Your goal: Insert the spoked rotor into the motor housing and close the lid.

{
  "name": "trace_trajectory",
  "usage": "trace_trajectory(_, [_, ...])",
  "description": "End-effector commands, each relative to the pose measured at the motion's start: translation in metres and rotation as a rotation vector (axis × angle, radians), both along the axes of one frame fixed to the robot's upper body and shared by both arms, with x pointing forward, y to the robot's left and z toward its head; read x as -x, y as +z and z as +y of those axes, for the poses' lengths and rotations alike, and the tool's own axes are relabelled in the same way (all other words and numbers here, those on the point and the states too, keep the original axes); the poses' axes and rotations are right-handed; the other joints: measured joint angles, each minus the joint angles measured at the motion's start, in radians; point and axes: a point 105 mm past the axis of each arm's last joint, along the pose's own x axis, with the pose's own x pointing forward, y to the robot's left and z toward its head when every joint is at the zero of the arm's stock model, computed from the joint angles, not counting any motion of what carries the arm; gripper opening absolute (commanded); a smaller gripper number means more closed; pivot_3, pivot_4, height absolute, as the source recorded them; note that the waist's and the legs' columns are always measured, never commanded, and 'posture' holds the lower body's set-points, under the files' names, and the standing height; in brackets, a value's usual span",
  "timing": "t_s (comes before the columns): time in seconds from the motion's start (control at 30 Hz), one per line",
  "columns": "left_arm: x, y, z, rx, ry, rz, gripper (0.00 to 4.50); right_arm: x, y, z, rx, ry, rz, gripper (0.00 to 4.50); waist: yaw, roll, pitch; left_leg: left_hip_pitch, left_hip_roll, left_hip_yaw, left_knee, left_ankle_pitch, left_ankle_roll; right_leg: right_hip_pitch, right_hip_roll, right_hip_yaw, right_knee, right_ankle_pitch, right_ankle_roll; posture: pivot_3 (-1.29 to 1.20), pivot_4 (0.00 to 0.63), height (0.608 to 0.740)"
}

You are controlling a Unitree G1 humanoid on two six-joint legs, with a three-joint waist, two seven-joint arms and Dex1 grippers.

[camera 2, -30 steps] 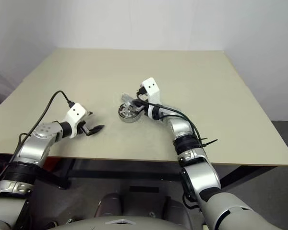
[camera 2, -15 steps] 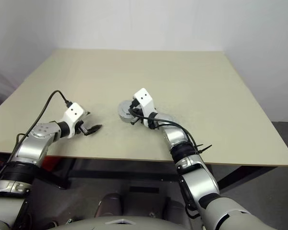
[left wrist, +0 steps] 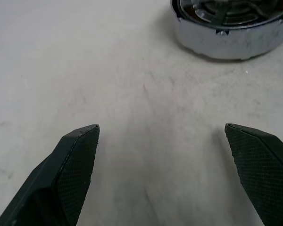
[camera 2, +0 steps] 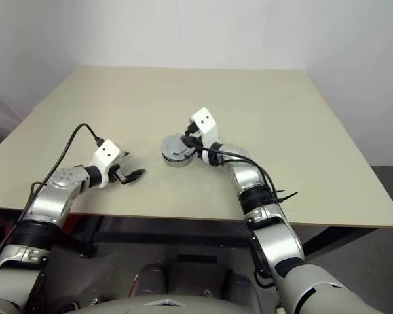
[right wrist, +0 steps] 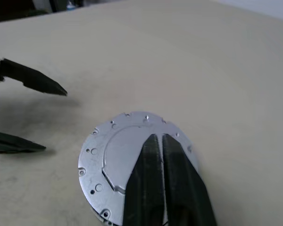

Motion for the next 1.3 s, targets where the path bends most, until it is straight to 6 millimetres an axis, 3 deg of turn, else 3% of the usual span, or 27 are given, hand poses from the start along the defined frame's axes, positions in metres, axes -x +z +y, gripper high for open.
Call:
trace_trajectory(0.03, [-0.006, 0.015, -0.004, -0.005, -0.014, -0.057, 4.50, 0.002, 0.020, 0.007, -0.039, 0.052, -0.059, 1.24, 0.000, 0.000, 0.000, 0.000, 0.000, 0.000, 0.000, 0.000, 0.000, 0.000, 0.000, 0.000, 0.000, 0.000, 0.000, 0.00, 0.000, 0.740])
trace_trajectory(0.33, [-0.005, 0.015, -0.002, -0.009, -0.011, -0.056, 4.50, 0.003, 0.008, 0.020, 0.030, 0.079, -0.053, 4.31, 0.000, 0.000, 0.000, 0.000, 0.000, 0.000, 0.000, 0.000, 0.000, 0.000, 0.000, 0.000, 0.000, 0.000, 0.000, 0.00, 0.000, 0.740])
trace_trajectory(1.13, [-0.001, 0.016, 0.003, -0.018, -0.004, -0.052, 4.50, -0.010, -0.022, 0.024, 0.047, -0.004, 0.031, 4.31, -0.001, 0.000, 0.000, -0.001, 0.000, 0.000, 0.000, 0.000, 0.001, -0.001, 0.000, 0.000, 0.000, 0.000, 0.000, 0.00, 0.000, 0.740])
trace_trajectory(1.3, [-0.002, 0.016, 0.004, -0.019, -0.001, -0.054, 4.50, -0.011, -0.022, 0.021, 0.048, -0.012, 0.033, 3.03, -0.001, 0.000, 0.000, -0.001, 0.000, 0.000, 0.000, 0.000, 0.001, -0.001, 0.000, 0.000, 0.000, 0.000, 0.000, 0.00, 0.000, 0.740])
